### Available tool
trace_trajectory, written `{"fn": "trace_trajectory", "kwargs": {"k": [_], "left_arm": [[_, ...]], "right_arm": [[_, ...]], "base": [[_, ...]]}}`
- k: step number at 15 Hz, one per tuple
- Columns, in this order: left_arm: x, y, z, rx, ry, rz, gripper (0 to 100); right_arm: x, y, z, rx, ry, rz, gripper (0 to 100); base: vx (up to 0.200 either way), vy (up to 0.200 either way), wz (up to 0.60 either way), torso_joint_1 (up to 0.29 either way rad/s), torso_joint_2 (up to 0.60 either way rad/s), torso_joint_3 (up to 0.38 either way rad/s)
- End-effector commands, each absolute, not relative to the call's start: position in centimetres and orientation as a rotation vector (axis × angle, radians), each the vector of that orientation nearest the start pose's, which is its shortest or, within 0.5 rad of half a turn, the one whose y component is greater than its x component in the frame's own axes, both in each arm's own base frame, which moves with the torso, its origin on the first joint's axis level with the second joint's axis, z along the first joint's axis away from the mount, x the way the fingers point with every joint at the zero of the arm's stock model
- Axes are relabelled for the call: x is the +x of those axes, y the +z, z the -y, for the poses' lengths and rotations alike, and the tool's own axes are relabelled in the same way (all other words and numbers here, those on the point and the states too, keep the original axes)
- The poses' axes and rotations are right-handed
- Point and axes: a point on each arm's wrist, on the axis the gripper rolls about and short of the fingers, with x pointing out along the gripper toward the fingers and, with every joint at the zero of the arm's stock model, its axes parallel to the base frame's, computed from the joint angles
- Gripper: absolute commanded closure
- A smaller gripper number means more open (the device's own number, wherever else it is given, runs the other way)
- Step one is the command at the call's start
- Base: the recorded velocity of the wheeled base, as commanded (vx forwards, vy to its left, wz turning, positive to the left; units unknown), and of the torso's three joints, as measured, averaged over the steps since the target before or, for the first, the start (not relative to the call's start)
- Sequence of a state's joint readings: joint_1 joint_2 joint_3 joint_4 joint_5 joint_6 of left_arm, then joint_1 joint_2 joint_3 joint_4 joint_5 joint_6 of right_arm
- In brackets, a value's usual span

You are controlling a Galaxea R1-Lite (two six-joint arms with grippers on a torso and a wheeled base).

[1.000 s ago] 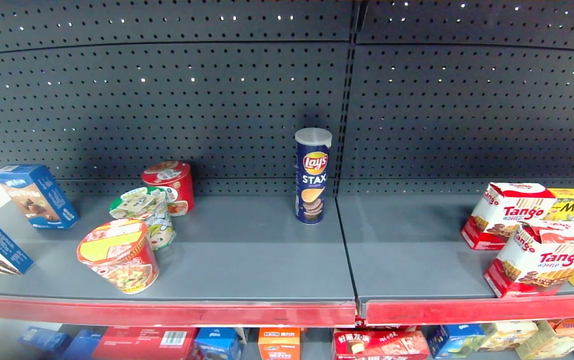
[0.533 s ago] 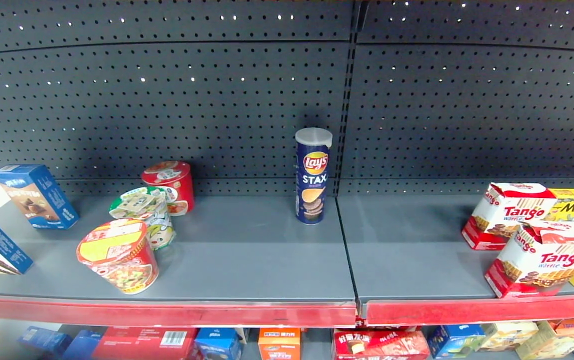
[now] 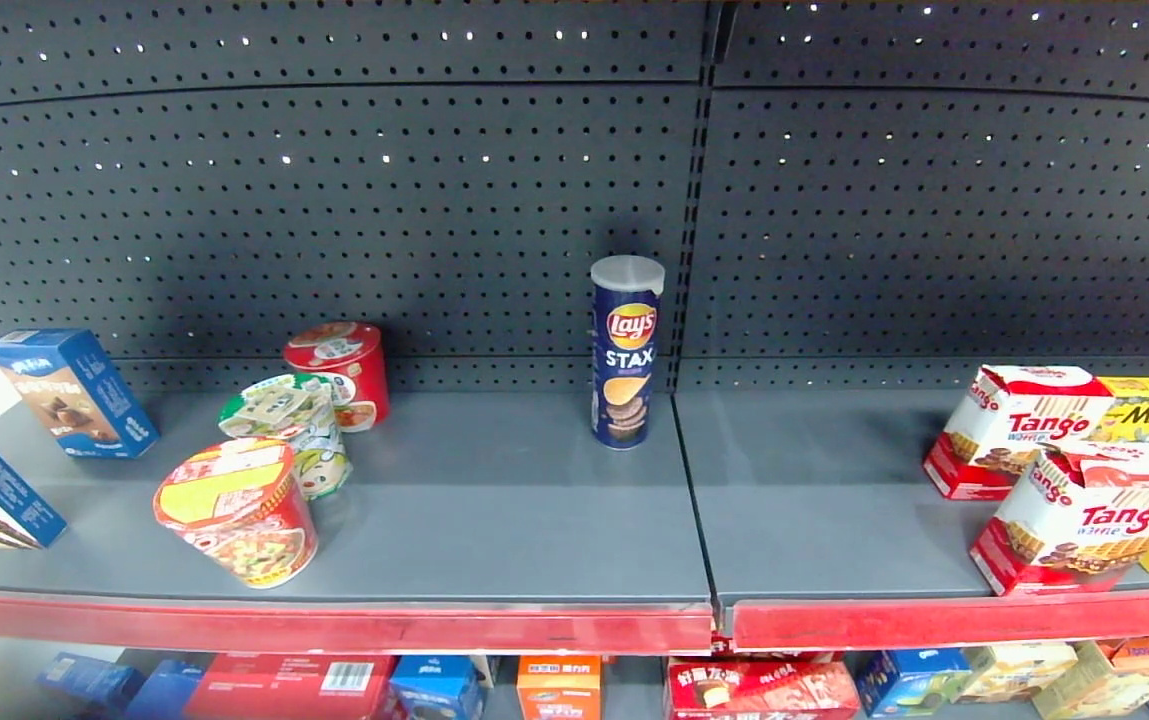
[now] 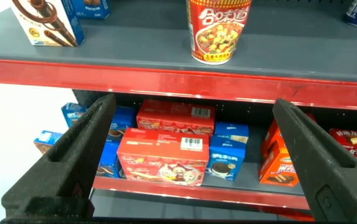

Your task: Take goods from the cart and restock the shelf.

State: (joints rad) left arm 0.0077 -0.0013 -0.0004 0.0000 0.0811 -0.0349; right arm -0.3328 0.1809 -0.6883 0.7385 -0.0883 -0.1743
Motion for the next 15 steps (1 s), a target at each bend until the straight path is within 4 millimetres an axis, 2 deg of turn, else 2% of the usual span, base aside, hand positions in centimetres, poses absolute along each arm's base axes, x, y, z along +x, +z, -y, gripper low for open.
{"fn": "trace_trajectory", "kwargs": {"k": [1,7,11,15], "left_arm": [[-2.30,7.59,-0.17,-0.035,0.089,0.003,0],[-2.30,7.59,-0.13,-0.023,0.075,0.002,0],[-2.30,7.59,-0.13,-0.025,0.075,0.002,0],[-2.30,7.59,-0.14,-0.026,0.077,0.003,0]], "right_arm": [[-7.88,17.75,-2.80,-0.146,-0.432,-0.239,0],[-7.59,17.20,-2.69,-0.161,-0.519,-0.278,0],[-7.72,17.56,-2.79,-0.162,-0.524,-0.258,0],[-7.59,17.62,-2.73,-0.165,-0.518,-0.243,0]], "base": [[0.000,0.000,0.00,0.000,0.00,0.000],[0.000,0.000,0.00,0.000,0.00,0.000],[0.000,0.000,-0.60,0.002,0.00,0.005],[0.000,0.000,0.00,0.000,0.00,0.000]]}}
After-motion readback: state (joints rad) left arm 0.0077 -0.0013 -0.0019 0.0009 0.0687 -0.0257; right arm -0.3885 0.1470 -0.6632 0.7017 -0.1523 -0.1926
